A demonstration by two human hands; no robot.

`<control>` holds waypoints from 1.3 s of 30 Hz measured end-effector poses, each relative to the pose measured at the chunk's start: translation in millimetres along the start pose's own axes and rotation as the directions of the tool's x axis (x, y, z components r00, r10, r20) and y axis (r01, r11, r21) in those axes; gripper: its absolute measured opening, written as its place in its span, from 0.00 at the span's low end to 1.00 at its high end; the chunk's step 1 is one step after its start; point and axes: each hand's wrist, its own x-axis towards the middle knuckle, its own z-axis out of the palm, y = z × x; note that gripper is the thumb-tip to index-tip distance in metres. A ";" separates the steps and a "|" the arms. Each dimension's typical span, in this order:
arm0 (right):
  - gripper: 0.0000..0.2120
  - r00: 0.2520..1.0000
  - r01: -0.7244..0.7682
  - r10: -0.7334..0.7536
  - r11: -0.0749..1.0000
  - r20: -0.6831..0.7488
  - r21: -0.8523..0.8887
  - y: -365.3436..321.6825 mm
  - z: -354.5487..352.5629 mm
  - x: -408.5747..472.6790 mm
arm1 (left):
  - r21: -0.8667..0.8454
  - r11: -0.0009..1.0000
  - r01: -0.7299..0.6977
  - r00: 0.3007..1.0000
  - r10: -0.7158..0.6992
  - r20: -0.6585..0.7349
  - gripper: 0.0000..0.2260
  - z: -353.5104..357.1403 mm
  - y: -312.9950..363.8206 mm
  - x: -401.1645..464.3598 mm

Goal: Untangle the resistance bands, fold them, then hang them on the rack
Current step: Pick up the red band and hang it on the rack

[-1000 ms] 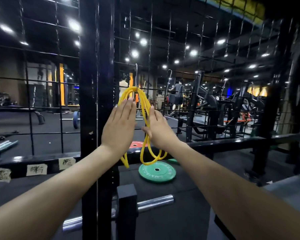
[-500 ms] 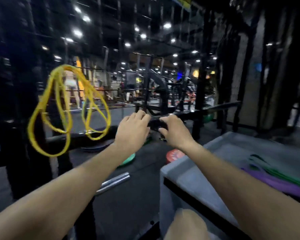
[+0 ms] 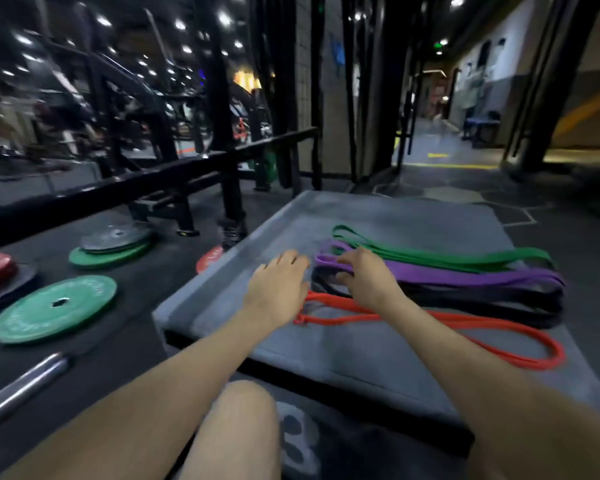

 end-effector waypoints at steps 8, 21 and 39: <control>0.16 0.973 -0.230 0.230 0.973 0.001 -0.023 106.6 9.8 -26.0 | -0.200 0.976 -0.090 0.979 0.124 0.164 0.18 91.9 54.6 33.4; 0.13 0.975 -0.223 0.222 0.973 -0.020 -0.068 148.6 8.4 -36.5 | -0.383 0.909 -0.167 0.986 0.164 -0.041 0.10 140.8 73.5 59.8; 0.07 0.961 -0.265 0.261 0.963 -0.089 -0.042 159.5 5.1 -34.9 | -0.229 0.967 -0.115 0.990 0.131 0.058 0.08 131.1 81.0 78.1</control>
